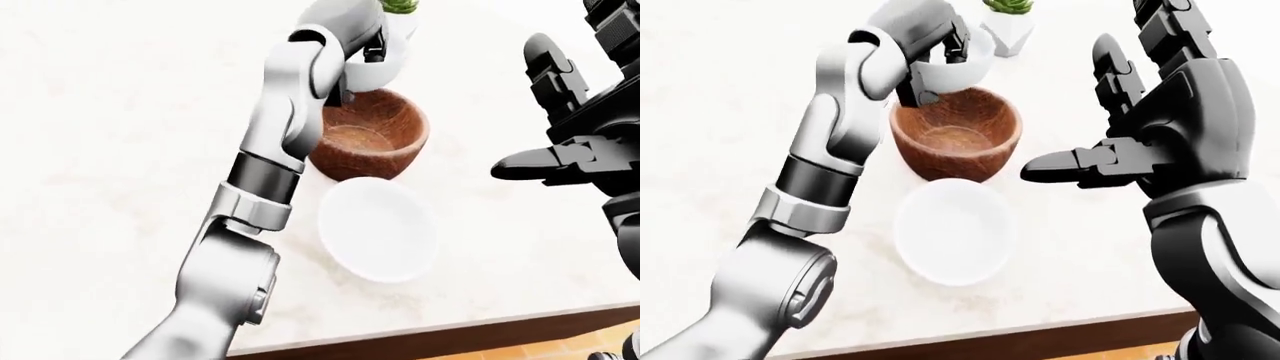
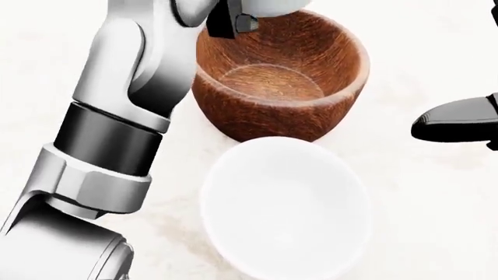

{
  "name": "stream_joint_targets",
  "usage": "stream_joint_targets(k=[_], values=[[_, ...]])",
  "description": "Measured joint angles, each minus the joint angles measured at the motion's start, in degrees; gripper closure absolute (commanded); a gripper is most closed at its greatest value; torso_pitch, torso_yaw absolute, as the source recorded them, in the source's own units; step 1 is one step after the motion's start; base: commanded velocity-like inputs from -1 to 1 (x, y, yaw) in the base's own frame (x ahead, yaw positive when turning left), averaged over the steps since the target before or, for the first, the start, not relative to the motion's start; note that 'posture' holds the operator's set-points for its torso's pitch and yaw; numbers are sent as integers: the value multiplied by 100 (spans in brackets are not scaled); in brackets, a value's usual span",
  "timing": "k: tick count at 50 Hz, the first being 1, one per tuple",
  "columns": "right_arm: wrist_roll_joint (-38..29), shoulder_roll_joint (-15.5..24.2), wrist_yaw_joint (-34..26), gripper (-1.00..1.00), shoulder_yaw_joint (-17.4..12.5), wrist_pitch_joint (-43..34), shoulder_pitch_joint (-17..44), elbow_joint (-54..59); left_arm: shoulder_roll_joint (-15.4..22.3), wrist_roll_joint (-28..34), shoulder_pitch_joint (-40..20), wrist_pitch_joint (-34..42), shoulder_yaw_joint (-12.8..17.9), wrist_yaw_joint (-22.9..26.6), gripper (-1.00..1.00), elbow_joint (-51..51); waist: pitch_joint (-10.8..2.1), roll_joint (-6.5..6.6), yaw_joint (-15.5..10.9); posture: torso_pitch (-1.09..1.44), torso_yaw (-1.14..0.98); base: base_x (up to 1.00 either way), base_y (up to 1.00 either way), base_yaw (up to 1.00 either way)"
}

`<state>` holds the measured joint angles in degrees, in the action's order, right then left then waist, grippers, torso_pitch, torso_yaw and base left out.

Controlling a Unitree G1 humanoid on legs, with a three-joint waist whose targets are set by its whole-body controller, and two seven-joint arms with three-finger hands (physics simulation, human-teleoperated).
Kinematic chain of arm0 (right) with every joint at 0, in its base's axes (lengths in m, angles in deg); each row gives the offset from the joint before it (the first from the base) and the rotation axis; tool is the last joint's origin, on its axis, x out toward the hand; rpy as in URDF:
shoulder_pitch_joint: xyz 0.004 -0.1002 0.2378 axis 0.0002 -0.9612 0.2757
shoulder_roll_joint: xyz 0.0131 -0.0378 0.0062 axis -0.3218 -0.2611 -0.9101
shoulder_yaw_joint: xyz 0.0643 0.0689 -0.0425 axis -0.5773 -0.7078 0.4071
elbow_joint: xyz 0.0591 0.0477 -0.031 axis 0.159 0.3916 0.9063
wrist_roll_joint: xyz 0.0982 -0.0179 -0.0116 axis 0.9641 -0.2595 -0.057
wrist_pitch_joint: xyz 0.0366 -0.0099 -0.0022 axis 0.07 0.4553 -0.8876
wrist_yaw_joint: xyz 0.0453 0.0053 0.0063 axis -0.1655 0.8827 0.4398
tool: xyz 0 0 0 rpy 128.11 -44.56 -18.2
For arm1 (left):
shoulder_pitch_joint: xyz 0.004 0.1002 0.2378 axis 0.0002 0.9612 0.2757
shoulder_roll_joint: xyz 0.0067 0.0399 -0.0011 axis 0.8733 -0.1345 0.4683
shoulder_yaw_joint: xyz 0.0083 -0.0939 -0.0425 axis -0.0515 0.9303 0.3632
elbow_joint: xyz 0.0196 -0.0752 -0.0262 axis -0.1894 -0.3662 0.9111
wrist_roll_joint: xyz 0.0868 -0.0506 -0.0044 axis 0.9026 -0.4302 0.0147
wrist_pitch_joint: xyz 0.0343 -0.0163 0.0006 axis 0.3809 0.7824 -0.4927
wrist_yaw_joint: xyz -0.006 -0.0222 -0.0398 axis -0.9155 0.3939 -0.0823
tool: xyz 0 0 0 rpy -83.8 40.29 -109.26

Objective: Stack the bowls from largest to smallest.

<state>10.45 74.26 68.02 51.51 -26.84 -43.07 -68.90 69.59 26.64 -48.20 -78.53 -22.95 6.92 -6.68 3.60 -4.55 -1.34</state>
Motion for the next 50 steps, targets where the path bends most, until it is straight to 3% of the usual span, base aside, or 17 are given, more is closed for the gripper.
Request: stream_joint_targets(k=[10,23,25,42,46,50], values=[[-165,-104,-199,-100,-78,62,-170,10,-438,223,296,-147,-182,390,100,189,43,-57,-18,0,0,0,0,0],[-205,-130,-241,-100,-100,100,-197,33,-588,570,555,-314,-240,926,100,413,32,-84,-47,0,0,0,0,0],[-226,-143,-257,-100,-96,117,-210,34,-582,610,595,-334,-230,940,85,348,36,-89,-47,0,0,0,0,0],[-313,-225,-317,-100,-94,133,-274,33,-601,754,575,-412,-213,829,28,184,22,-114,-45,0,0,0,0,0],[-306,-220,-315,-100,-119,118,-266,48,-572,771,484,-458,-197,705,-4,68,20,-108,-38,0,0,0,0,0],[-286,-211,-276,-100,-99,111,-229,46,-528,800,427,-476,-157,547,-17,4,-1,-99,-33,0,0,0,0,0]])
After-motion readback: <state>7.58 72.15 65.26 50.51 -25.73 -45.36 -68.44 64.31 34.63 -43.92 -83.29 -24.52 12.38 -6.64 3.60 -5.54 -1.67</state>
